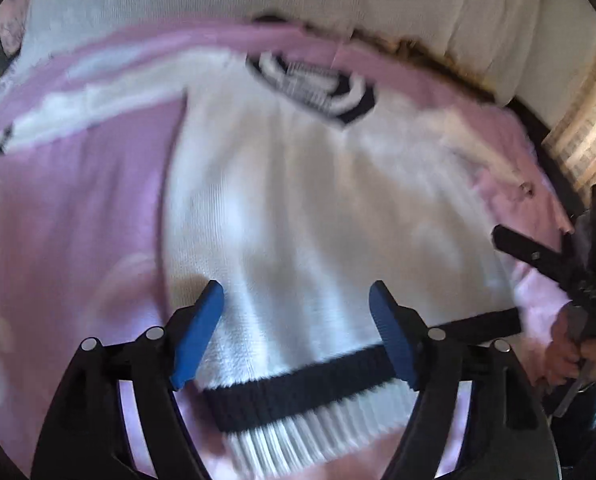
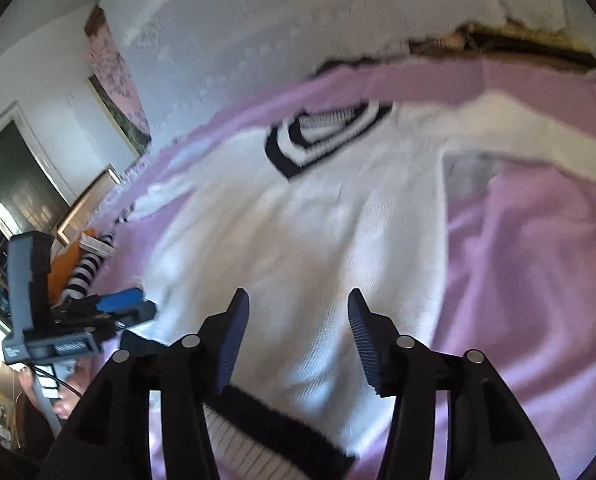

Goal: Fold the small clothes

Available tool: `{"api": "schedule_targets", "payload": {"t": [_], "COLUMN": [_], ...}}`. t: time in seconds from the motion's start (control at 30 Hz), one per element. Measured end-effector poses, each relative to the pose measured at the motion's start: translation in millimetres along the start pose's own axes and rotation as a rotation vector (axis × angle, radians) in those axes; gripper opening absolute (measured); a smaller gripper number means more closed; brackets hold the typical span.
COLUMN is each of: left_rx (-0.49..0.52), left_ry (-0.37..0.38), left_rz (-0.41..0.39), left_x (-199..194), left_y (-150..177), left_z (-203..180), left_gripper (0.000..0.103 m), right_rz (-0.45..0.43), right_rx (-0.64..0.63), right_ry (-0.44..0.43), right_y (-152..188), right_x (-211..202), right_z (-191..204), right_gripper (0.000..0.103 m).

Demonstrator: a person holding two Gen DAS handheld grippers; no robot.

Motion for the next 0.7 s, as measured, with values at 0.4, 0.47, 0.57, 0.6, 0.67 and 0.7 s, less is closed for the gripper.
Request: {"api": "schedule_targets", "payload": {"t": [0.4, 0.47, 0.57, 0.6, 0.67, 0.7], "left_rx": [0.064, 0.072, 0.072, 0.073, 0.092, 0.103], "left_ry": [-0.078, -0.088, -0.074, -0.057, -0.025, -0.024], "left_rz": [-0.118, -0.164, -0.203, -0.202, -0.195, -0.196], "left_x": [-19.8, -26.2, -27.3, -25.0, -16.3, -11.7], "left_y": [-45.2, -65.0, -97.3, -105.5, -122.4, -129.1], "left_z": [-32.0, -47.0, -75.4, -85.5, -113.3, -125.5], "left_gripper": [0.081, 0.084, 0.086, 0.087, 0.087, 0.087], "right_rz": [-0.111, -0.201, -0.338, -0.365, -0.422, -0.444], "right_rx": [0.199, 0.291, 0.465, 0.505, 0.600, 0.639], "right_ry": [-0.042, -0.029, 0.046, 0.061, 0.096, 0.121], "right_y": [-31.4, -51.2, -65.7, -66.2, -64.6, -63.2], "right_x": [-32.8, -52.7, -83.7, -90.8, -105.8, -112.8], "right_z": [-65.4, -98.0, -158.9, -173.4, -206.8, -223.4], "right_gripper": [0.057, 0.057, 0.057, 0.057, 0.058, 0.058]}}
Point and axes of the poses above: each gripper's, at about its wrist camera, not at the fingertips, and x roughly the way its jaws point, z to its left, y to its underside, the point moved 1 cm from there along x, roughly the way its jaws point, and after that the axes turned 9 degrees about -y, right-handed, at the moved point
